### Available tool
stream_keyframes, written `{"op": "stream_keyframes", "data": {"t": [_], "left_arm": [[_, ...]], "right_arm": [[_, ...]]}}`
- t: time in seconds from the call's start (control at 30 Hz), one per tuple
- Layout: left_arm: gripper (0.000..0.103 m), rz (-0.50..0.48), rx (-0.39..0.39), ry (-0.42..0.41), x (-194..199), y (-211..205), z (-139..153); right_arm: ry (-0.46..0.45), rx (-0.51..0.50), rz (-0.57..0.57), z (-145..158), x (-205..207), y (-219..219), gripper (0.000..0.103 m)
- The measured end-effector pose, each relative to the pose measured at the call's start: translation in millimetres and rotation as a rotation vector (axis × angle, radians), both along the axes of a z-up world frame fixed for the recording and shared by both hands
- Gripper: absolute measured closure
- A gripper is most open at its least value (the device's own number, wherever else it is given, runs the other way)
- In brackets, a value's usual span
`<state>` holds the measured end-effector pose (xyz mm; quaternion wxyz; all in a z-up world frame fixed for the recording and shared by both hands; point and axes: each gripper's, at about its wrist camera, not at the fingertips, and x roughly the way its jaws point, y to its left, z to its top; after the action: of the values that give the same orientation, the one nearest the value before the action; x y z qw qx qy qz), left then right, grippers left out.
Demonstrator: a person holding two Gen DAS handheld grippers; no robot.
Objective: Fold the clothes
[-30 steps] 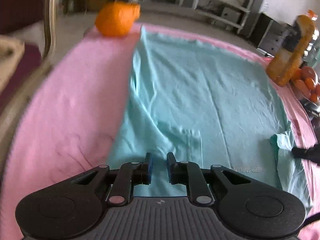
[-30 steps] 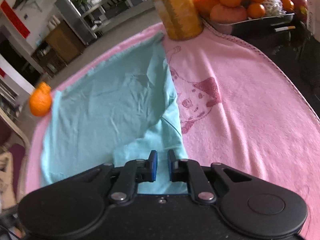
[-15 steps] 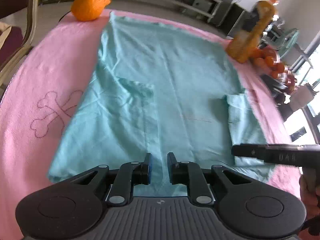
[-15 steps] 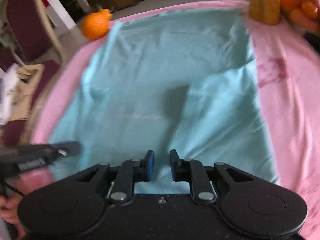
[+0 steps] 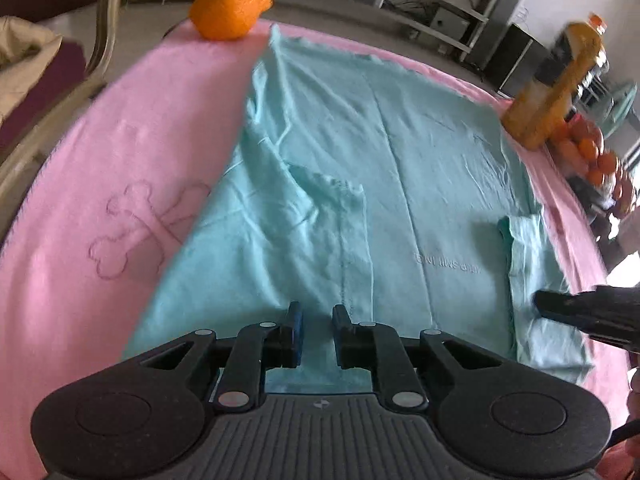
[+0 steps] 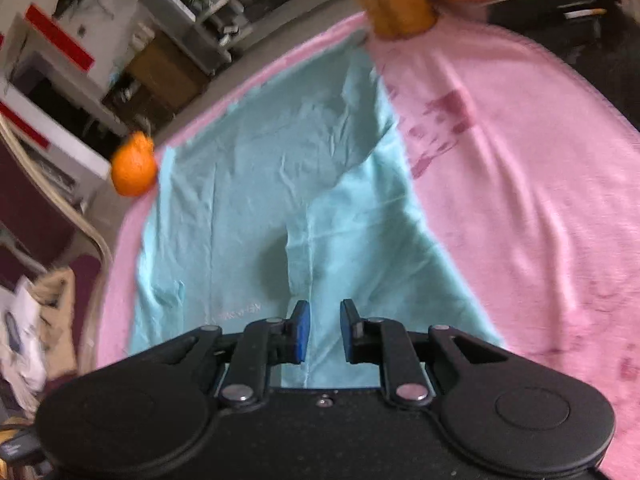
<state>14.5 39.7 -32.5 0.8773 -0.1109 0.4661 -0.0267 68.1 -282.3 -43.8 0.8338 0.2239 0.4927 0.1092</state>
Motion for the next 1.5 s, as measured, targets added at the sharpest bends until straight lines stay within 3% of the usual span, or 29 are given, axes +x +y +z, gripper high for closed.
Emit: {"op": "stream_keyframes", "data": {"t": [0.1, 0.17, 0.27, 0.33, 0.43, 0.5, 0.63, 0.8, 0.93, 1.1, 1.23, 1.33, 1.5], "left_arm": [[0.09, -0.089, -0.093, -0.003, -13, -7, 9], [0.09, -0.113, -0.075, -0.048, -26, -11, 19], [0.09, -0.087, 0.049, -0.097, -39, -12, 26], [0.09, -0.068, 0.131, -0.123, -47, -12, 30], [0.09, -0.028, 0.248, -0.036, -40, -12, 12], [0.086, -0.061, 0.266, 0.002, -37, -17, 4], [0.087, -0.105, 0.307, -0.003, -40, -26, -1], [0.086, -0.067, 0.198, 0.043, -47, -8, 3], [0.086, -0.014, 0.178, 0.005, -71, 2, 8], [0.087, -0.097, 0.061, -0.029, -79, -7, 12], [0.087, -0.183, 0.102, 0.0, -75, -29, 0], [0.087, -0.224, 0.153, -0.006, -77, -40, -5], [0.086, -0.242, 0.164, 0.025, -81, -37, -5]], "right_arm": [[-0.007, -0.051, 0.109, -4, -4, 31, 0.085], [0.016, 0.033, 0.205, 1, -11, 38, 0.085], [-0.016, 0.034, 0.155, 23, -29, 19, 0.085], [-0.052, -0.052, 0.064, 34, -37, -2, 0.085], [-0.044, -0.171, 0.01, 30, -39, -19, 0.086], [-0.025, -0.236, -0.007, 25, -38, -27, 0.089], [0.039, -0.348, 0.01, 4, -39, -24, 0.089], [0.055, -0.447, 0.097, 2, -46, -10, 0.09], [0.061, -0.411, 0.04, 6, -66, -21, 0.089], [-0.032, -0.157, 0.108, 20, -90, -19, 0.089], [-0.007, -0.096, 0.178, 10, -86, 0, 0.089], [-0.005, -0.115, 0.234, 3, -86, 20, 0.089], [0.006, -0.305, 0.298, -2, -94, 42, 0.095]]}}
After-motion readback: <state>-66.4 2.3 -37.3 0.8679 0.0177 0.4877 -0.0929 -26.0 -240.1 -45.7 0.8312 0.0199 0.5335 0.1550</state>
